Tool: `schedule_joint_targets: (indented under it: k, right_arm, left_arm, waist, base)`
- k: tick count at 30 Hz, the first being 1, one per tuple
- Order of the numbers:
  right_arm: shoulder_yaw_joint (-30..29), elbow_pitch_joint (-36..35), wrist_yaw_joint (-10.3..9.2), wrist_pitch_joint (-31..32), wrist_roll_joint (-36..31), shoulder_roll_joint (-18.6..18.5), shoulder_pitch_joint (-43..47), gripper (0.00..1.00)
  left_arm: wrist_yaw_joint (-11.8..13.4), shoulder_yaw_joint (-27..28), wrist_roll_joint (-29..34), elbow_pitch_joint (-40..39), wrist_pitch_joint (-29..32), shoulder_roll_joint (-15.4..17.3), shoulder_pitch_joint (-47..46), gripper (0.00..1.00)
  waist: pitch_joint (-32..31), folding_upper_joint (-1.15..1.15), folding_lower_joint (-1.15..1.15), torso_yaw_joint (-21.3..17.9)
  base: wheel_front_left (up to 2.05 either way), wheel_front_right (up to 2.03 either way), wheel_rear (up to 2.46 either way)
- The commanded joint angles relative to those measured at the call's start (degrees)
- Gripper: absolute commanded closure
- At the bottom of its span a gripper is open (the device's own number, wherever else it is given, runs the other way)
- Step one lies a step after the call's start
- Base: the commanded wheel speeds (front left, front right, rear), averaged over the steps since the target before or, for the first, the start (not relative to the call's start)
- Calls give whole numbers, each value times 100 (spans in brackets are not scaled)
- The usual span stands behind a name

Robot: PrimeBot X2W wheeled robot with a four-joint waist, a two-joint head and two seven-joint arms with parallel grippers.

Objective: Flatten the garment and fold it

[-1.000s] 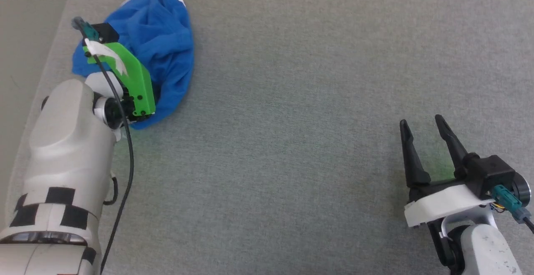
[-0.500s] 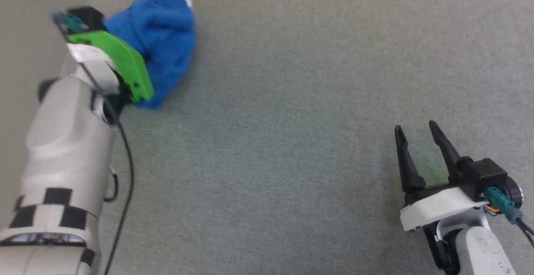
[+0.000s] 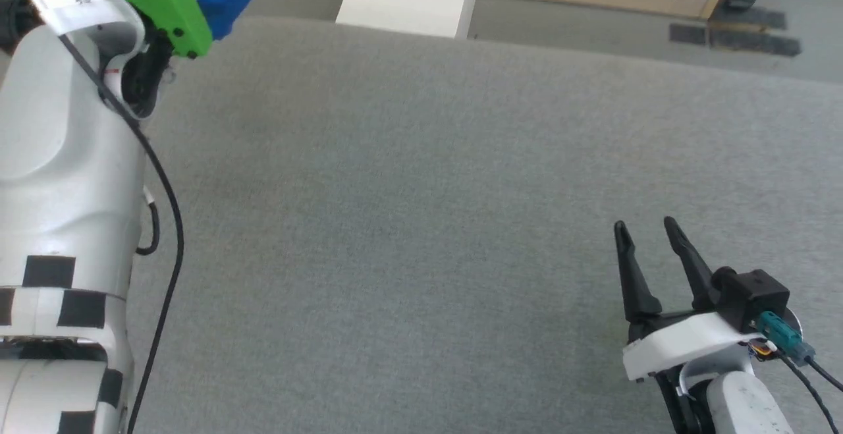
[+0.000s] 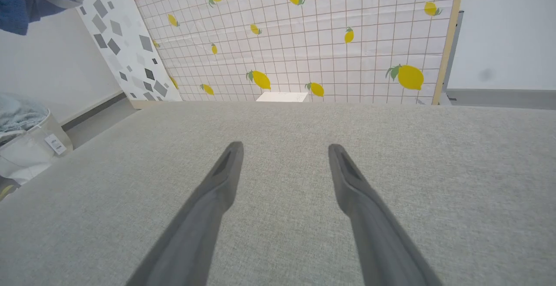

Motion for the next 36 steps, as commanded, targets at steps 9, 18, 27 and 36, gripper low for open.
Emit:
schedule_joint_targets:
  k: [9,18,27,36]
  right_arm:
    - [-157,132,-8,-139,76,-3,139,0]
    - [-367,26,-8,-159,73,-3,306,0]
    - [-425,8,-8,-174,192,-3,333,0]
    - [-420,-3,-8,-176,191,-3,343,0]
  left_arm:
    - [-41,-759,-322,-816,115,-321,129,100]
    - [-42,-1560,-647,-1091,290,-756,763,100]
    - [-42,-2868,-829,-271,1737,-828,1824,100]
    - [-42,-3064,-1467,-347,2058,-804,2231,0]
  waist:
    - [-557,0,0,-1203]
    - [-281,0,0,-2039]
    - [-45,0,0,-2209]
    - [-63,0,0,-1916]
  base:
    - [0,0,0]
    - [0,0,0]
    - [0,0,0]
    - [0,0,0]
